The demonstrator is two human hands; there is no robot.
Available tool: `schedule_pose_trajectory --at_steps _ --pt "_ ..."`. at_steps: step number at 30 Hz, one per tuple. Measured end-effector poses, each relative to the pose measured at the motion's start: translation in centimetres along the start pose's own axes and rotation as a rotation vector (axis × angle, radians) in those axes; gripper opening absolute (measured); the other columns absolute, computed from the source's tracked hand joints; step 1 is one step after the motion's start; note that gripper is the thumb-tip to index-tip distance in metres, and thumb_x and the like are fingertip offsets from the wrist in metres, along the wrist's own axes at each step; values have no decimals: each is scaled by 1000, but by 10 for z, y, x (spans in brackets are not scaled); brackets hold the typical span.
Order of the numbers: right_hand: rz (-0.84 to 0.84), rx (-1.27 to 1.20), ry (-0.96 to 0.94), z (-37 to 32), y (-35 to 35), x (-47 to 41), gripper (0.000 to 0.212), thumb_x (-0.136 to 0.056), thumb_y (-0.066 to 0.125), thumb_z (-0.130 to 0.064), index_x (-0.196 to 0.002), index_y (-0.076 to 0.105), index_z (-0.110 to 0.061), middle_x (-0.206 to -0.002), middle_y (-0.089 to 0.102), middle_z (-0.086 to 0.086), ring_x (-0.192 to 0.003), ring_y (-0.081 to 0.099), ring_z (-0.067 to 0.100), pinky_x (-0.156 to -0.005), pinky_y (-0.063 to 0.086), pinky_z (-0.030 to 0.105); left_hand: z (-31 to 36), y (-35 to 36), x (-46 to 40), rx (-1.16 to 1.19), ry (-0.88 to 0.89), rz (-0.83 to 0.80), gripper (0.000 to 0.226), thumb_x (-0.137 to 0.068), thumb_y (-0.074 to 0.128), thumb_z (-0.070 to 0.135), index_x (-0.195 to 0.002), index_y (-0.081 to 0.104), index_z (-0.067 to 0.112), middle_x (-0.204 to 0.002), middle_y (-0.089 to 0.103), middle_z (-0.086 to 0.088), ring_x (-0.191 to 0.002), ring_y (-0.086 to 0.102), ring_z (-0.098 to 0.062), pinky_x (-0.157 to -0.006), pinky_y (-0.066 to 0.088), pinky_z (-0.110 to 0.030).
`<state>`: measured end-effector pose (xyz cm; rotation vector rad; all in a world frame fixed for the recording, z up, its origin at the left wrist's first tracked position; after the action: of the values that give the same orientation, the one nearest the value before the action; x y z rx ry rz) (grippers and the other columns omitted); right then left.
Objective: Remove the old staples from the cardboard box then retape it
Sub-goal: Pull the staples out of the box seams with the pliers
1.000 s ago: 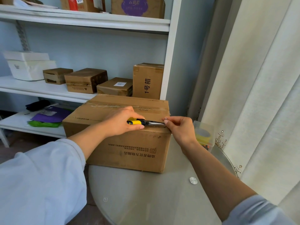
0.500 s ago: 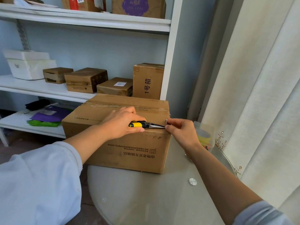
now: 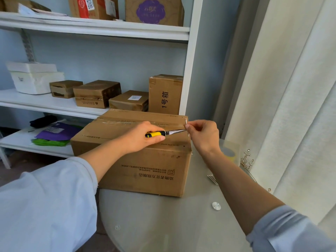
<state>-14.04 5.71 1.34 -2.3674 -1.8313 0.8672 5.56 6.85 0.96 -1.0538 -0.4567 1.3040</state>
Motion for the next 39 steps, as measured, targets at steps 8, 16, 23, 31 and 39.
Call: schedule_pose_trajectory --at_steps 8,16,23,31,39 --pt "168 -267 224 32 -14 -8 9 -93 60 -21 -90 65 -14 -80 70 6 -65 63 13 -71 57 32 18 16 1 -304 -15 -49 42 -83 58 54 -120 51 34 -120 58 8 -110 50 -17 -94 43 -41" --pt "48 -32 438 104 -27 -6 18 -81 70 -3 -69 65 -15 -64 65 2 -63 60 17 -74 55 36 62 58 -19 -640 -198 91 54 -89 43 59 -128 41 20 -113 63 -7 -113 54 -27 -92 42 -41" --pt "-84 280 549 159 -17 6 17 -80 73 -24 -65 65 -22 -82 68 5 -83 65 26 -79 54 36 83 84 -46 -756 -200 94 41 -97 38 48 -119 41 14 -114 62 -14 -112 51 -32 -83 38 -39" --pt "-131 664 555 199 -12 22 28 -81 70 -41 -104 66 -24 -109 66 2 -105 61 24 -76 43 30 84 96 -67 -817 -173 96 41 -98 36 47 -121 39 13 -118 59 -17 -111 51 -34 -83 40 -39" --pt "29 478 614 208 -19 25 13 -86 64 -35 -94 66 -25 -104 68 5 -100 63 27 -84 50 35 80 95 -69 -843 -139 133 43 -96 39 50 -118 42 13 -113 61 -15 -107 53 -32 -78 39 -37"
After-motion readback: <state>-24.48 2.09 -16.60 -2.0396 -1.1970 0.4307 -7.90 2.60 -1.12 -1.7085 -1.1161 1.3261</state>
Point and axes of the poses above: each hand's wrist, its own x-axis away from the middle knuckle, its own y-axis out of the palm, z = x × y, the point moved 1 cm from there along -x, towards the middle knuckle
